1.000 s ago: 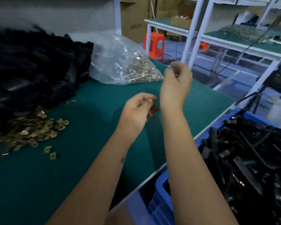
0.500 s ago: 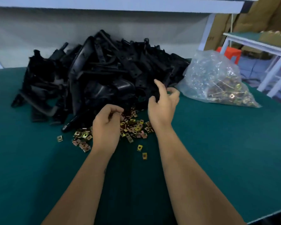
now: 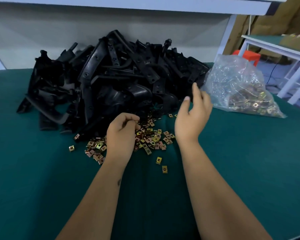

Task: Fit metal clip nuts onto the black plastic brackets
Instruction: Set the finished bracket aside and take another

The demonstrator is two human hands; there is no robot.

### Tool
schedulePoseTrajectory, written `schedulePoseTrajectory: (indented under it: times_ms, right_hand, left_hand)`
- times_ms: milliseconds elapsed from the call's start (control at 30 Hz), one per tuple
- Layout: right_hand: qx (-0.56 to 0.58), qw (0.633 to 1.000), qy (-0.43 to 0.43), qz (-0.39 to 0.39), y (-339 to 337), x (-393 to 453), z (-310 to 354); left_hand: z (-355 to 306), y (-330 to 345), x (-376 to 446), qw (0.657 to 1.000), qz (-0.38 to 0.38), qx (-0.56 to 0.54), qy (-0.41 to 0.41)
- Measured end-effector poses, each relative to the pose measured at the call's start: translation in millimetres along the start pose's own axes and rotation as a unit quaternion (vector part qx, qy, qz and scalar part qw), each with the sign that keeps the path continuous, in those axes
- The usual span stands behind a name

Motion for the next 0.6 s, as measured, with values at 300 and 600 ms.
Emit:
schedulePoseTrajectory:
  times_ms: [300, 600]
  right_hand:
    - [0.074, 0.986, -0.05, -0.143, -55, 12, 28]
    - [0.432, 0.831, 0.347, 0.045, 29, -36, -4]
  left_hand:
    - [-2, -1, -2, 1.0, 0.008, -0.03, -0.003]
    - [-11, 1, -7, 0.99, 0.026, -0.137, -0.011]
Point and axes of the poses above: each hand's wrist, its own x-axis towards the middle knuckle, its own y-axis out of the palm, z = x × y, the point moved 10 cm from there along x, towards the middle knuckle, and after that the axes turned 3 degrees about -x, right-handed, at the moved point
